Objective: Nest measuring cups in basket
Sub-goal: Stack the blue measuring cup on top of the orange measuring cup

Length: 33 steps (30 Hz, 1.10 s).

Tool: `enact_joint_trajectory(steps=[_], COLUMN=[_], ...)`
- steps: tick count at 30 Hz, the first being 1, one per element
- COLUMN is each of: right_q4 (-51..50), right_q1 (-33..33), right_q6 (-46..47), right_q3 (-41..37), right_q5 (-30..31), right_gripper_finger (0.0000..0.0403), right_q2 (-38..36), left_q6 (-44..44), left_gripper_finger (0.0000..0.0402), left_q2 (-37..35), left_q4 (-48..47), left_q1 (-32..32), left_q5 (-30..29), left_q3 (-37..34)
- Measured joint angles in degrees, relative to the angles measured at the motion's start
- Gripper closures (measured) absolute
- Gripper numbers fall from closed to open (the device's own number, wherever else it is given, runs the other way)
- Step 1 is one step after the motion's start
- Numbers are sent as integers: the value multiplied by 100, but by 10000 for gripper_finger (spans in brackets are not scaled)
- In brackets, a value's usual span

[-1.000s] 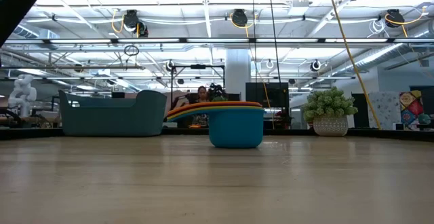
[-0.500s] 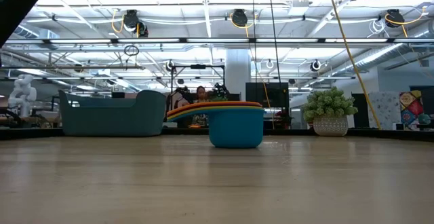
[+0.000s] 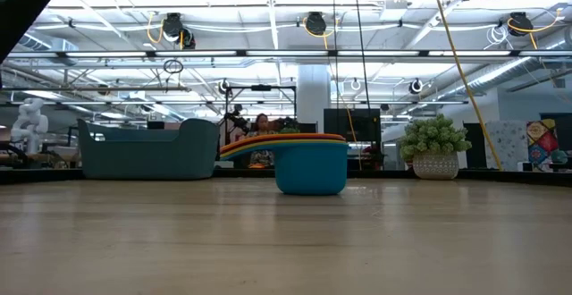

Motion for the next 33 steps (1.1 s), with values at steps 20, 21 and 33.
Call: enact_joint_trajectory(steps=[20,21,33], right_q4=[222,234,249], right_q1=[115,115,112], right_q6=[352,362,493], right_q3=[4,4,7], right_q5=[202,172,-71], right_gripper_finger=[255,255,340], right_q2=[230,230,228], left_q6=[-143,-144,-218], left_gripper_finger=[393,393,391], left_q2=[-4,-4,2], left_q4=[287,295,274], left_q1=[18,30,55], left_q5=[-101,-35,200], left_q3=[0,0,0])
